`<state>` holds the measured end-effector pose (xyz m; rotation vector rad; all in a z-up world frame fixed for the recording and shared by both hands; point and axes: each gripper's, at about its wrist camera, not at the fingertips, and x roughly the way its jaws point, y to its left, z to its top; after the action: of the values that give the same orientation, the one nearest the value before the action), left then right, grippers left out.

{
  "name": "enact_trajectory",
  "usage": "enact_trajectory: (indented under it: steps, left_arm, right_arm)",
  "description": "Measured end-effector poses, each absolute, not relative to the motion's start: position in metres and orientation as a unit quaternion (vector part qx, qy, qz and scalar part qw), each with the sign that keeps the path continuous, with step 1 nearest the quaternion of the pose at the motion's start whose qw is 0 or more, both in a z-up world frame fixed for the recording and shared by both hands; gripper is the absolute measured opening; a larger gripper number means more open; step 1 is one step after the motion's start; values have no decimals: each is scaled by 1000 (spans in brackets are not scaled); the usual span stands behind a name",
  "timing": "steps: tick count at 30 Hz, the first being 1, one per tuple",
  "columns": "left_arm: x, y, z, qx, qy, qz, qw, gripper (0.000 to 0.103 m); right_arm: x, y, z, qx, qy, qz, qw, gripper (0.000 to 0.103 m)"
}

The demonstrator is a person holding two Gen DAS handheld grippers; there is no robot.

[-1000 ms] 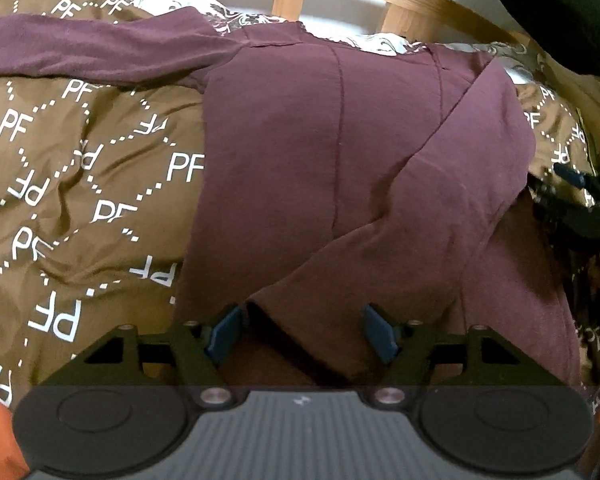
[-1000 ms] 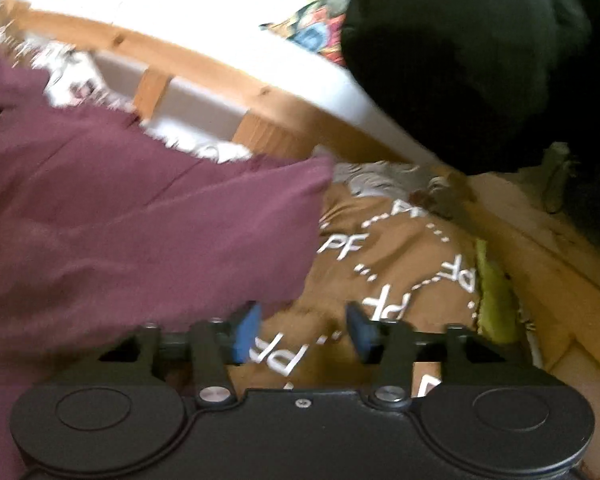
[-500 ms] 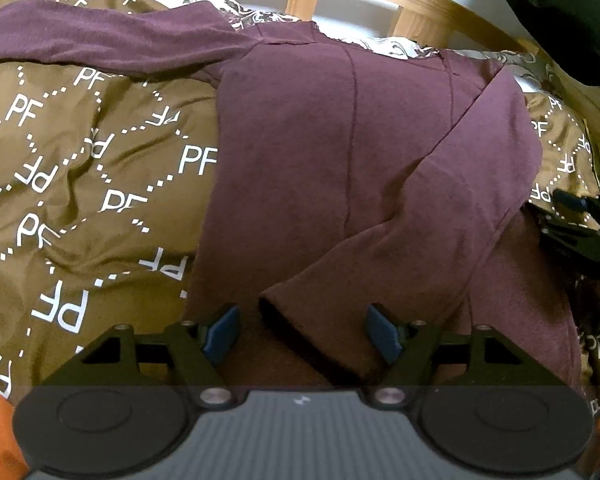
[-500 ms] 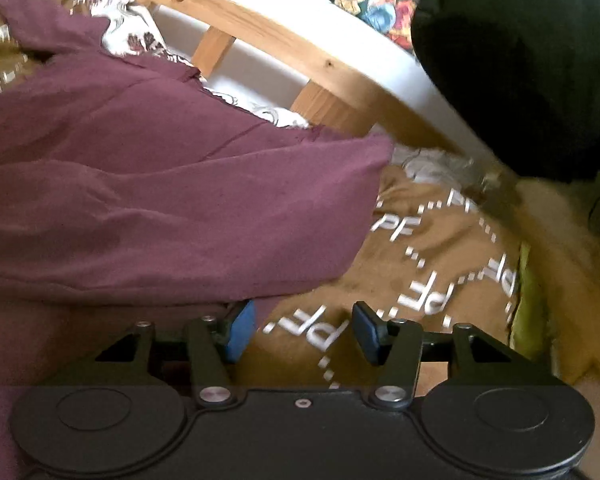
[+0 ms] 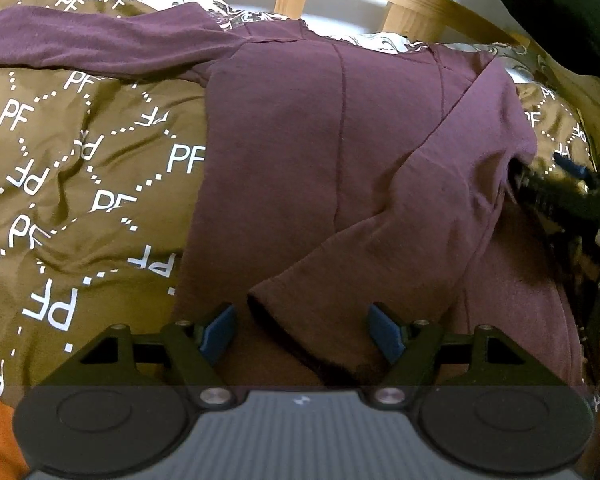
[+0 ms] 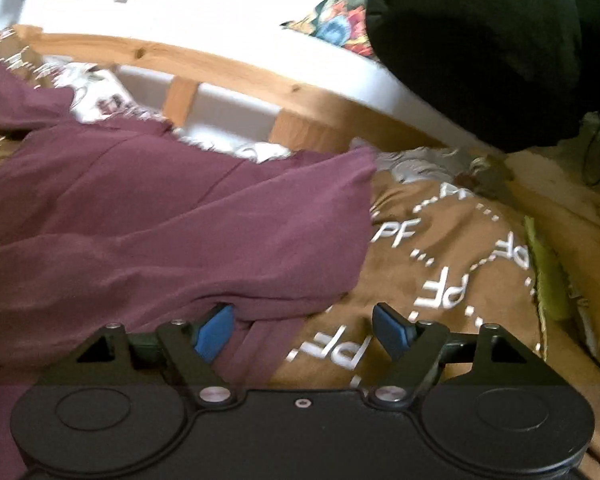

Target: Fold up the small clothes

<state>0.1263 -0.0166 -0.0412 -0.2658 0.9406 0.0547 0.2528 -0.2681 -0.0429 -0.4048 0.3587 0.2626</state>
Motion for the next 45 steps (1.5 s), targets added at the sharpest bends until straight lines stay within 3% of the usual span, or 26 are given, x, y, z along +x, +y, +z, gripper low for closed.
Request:
enact_trajectory:
  steps: [4, 15, 24, 25, 29, 31, 32, 36, 45]
  left_arm:
    - [125, -17, -41, -127, 453, 28, 882, 77]
    - [125, -16, -41, -129, 448, 22, 885, 78]
    - [125, -25, -44, -117, 449, 6, 886, 81]
    - [125, -27, -44, -115, 450, 7, 885, 81]
    - [125, -31, -44, -105, 451, 9, 886, 81]
    - [125, -32, -43, -105, 450, 8, 887, 81]
    - [124, -31, -43, -106, 450, 8, 886, 81]
    - [123, -30, -43, -115, 448, 3, 886, 81]
    - [122, -46, -46, -78, 451, -6, 889, 84]
  right_arm:
    - [260, -276, -36, -183, 139, 78, 970, 87]
    - [245, -262, -53, -262, 204, 129, 934, 87]
    - [269, -264, -51, -240, 154, 59, 957, 84]
    - [269, -266, -50, -236, 151, 66, 958, 82]
    - [262, -259, -50, -269, 122, 95, 951, 58]
    - [257, -255, -50, -287, 109, 103, 946, 35]
    - [258, -254, -50, -289, 108, 106, 945, 16]
    - [262, -267, -39, -253, 115, 85, 957, 10]
    - [280, -286, -38, -195, 178, 56, 963, 12]
